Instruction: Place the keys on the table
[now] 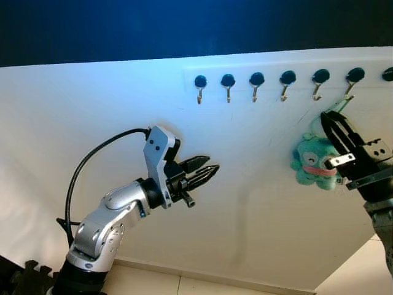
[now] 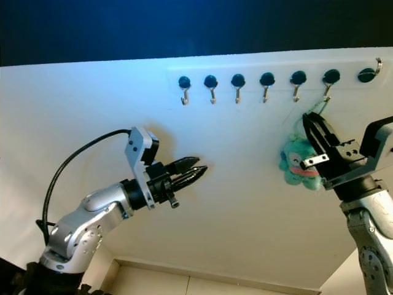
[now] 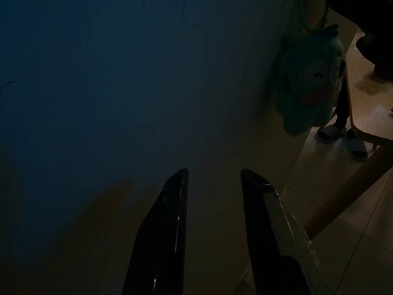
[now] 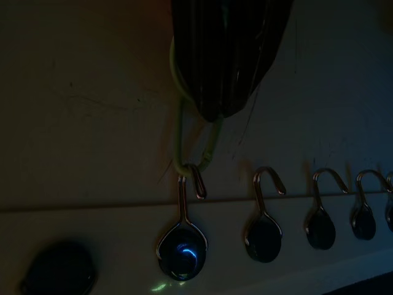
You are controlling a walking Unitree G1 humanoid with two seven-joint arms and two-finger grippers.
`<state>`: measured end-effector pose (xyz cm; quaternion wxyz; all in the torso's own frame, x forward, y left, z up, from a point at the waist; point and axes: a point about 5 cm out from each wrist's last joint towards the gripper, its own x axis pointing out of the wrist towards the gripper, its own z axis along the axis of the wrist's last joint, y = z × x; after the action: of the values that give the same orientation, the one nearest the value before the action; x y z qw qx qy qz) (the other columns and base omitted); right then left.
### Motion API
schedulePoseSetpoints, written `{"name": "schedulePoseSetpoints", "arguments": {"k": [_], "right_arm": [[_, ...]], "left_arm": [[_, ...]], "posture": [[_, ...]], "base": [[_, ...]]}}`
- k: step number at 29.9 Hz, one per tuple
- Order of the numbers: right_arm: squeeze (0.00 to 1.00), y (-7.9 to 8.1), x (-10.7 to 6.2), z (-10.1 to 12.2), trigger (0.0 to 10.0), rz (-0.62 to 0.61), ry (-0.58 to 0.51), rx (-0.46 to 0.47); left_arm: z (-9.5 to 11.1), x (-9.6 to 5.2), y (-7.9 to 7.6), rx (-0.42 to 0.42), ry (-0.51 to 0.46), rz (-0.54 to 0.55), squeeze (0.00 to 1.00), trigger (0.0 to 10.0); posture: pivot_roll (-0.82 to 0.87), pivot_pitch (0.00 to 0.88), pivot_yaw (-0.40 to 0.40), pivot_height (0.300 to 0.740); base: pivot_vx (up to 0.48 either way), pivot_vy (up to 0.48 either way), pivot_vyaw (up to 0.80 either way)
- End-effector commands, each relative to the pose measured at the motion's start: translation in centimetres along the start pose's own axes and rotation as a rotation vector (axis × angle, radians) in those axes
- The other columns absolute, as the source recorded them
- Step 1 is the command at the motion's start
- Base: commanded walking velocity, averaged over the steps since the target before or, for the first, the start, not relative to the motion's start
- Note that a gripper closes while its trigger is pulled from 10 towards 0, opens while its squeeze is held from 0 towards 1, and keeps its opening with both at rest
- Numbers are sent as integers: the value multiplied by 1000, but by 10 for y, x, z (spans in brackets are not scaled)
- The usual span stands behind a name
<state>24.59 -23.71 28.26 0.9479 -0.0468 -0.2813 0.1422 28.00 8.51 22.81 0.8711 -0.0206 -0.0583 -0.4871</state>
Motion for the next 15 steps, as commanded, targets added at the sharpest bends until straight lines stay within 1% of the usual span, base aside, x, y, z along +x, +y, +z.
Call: {"name": "schedulePoseSetpoints", "arguments": {"k": [1, 2, 3, 6, 9, 15], "right_arm": [[0, 6, 2, 1, 0, 32, -9, 17], [0, 7, 3, 3, 0, 41, -17, 21], [0, 8, 3, 6, 10000, 53, -28, 27], [0, 13, 5, 18, 10000, 96, -67, 30], [0, 15, 4, 24, 10000, 122, -79, 28], [0, 15, 1, 34, 10000, 129, -92, 15]], "left_arm": [[-2, -2, 0, -2, 7, 7, 0, 10000], [-2, -2, 0, -2, 8, 8, 0, 10000], [-2, -2, 0, -3, 8, 9, 0, 10000], [-2, -1, 0, -5, 8, 10, 0, 10000], [-3, -1, 0, -5, 8, 9, 0, 10000], [-3, -2, 0, -6, 12, 7, 0, 10000]], "posture": [[-101, 119, 109, 740], [-101, 119, 109, 740], [-102, 118, 108, 740], [-104, 118, 108, 740], [-104, 119, 108, 740], [-106, 121, 110, 740]], "base": [[0, 0, 0], [0, 0, 0], [0, 0, 0], [0, 0, 0], [0, 0, 0], [0, 0, 0]]}}
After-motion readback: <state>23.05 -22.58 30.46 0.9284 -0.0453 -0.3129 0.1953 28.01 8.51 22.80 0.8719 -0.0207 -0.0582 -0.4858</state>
